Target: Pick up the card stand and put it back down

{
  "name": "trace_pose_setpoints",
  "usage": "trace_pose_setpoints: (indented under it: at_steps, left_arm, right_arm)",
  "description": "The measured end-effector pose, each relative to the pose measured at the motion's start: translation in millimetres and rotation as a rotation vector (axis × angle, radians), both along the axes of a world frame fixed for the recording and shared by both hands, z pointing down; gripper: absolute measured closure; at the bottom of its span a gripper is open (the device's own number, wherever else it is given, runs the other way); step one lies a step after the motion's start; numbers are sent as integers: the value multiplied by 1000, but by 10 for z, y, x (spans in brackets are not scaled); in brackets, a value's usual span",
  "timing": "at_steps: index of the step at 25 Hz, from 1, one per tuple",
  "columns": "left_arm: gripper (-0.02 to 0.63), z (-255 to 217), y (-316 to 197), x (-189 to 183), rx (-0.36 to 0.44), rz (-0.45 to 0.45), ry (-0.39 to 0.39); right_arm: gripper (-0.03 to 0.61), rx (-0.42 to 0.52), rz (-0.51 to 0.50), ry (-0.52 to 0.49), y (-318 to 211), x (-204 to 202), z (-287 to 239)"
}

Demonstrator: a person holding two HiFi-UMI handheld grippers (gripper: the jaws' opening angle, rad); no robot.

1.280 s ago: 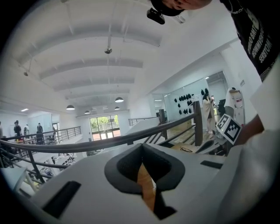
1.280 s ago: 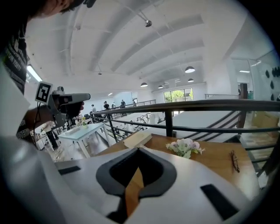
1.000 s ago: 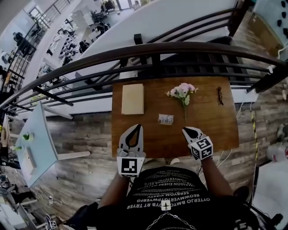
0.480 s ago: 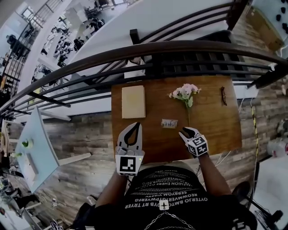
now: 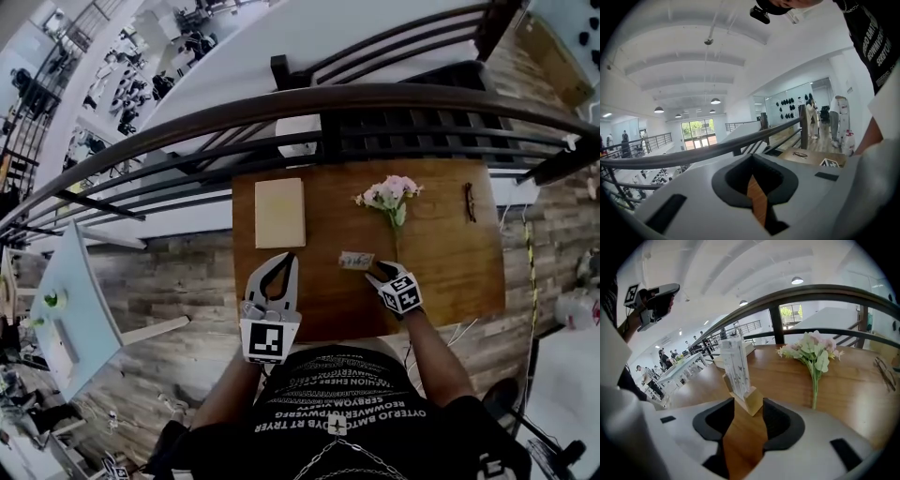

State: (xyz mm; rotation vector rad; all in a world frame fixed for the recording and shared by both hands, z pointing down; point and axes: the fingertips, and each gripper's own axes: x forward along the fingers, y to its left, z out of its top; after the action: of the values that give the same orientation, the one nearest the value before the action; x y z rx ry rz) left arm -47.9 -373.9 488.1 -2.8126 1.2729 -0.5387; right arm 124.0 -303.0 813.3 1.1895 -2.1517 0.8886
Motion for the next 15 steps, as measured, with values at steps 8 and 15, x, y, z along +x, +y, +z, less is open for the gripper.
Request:
trace_pose_setpoints:
  at_steps: [8,15]
  left_arm:
    - [591,85,41,-97,-25,-2,-23]
    - [591,162,130,-157,-40,-16,-49]
  right_arm:
    - [371,7,20,-42,-155,-54,214]
    - [382,47,13,-50,-244,-91,251]
